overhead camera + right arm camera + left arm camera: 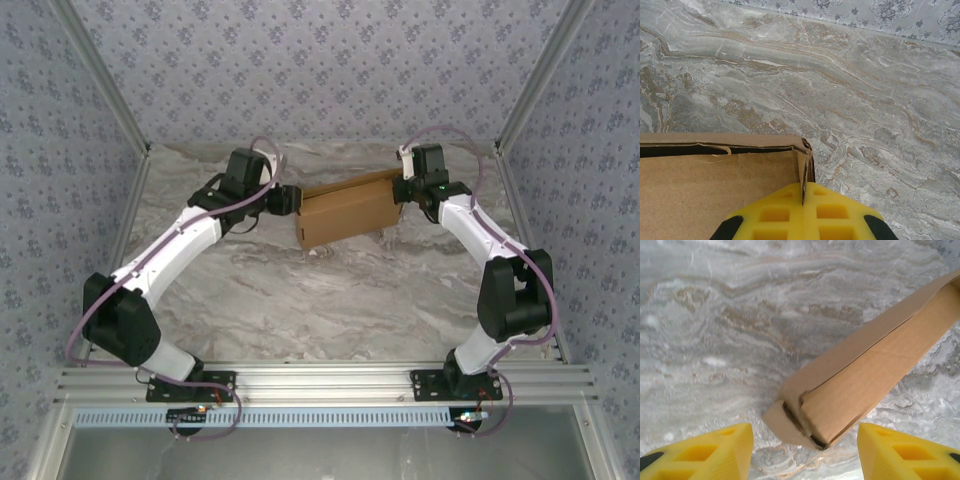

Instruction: Fold the paper box

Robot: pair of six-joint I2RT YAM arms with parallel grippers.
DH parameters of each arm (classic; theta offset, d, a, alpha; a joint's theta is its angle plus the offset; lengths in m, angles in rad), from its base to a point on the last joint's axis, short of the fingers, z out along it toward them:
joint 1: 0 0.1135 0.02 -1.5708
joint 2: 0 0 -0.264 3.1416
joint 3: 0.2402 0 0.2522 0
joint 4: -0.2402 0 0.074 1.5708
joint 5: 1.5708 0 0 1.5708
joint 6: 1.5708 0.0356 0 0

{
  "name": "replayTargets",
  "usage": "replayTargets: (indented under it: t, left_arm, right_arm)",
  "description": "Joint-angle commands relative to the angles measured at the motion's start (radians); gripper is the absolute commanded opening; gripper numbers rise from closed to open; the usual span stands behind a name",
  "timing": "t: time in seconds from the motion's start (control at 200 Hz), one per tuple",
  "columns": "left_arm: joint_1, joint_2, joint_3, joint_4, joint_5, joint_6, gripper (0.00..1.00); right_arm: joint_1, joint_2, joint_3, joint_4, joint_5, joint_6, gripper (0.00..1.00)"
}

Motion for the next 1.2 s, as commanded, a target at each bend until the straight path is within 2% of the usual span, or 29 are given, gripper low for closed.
replayTargets:
  t: [0.0, 0.075, 0.2, 0.36, 0.49, 0.934, 1.194]
  left_arm:
    - [0.004, 0.073, 0.124, -0.008, 0.056, 0.129, 0.57]
    - [-0.002, 0.133, 0.186, -0.046, 0.114, 0.233, 0.58]
    - [-0.017, 0.227, 0.292, -0.113, 0.127, 0.412, 0.61]
    - [-0.029, 0.349, 0.446, -0.249, 0.233, 0.532, 0.62]
    - [-0.051, 0.385, 0.473, -0.314, 0.268, 0.590, 0.63]
    - [-0.111, 0.352, 0.389, -0.280, 0.201, 0.674, 0.65]
    - [-0.143, 0.318, 0.335, -0.262, 0.085, 0.712, 0.68]
  right_arm:
    - [0.017, 0.059, -0.022, -0.171, -0.022, 0.014, 0.04]
    - [0.018, 0.059, -0.021, -0.169, -0.026, 0.013, 0.04]
    - [0.018, 0.062, -0.016, -0.172, -0.030, 0.013, 0.04]
    - [0.018, 0.060, -0.014, -0.176, -0.030, 0.013, 0.04]
    - [0.018, 0.063, -0.007, -0.176, -0.033, 0.014, 0.04]
    - [0.018, 0.073, 0.010, -0.185, -0.036, 0.015, 0.04]
    - [0.018, 0.076, 0.017, -0.194, -0.038, 0.015, 0.04]
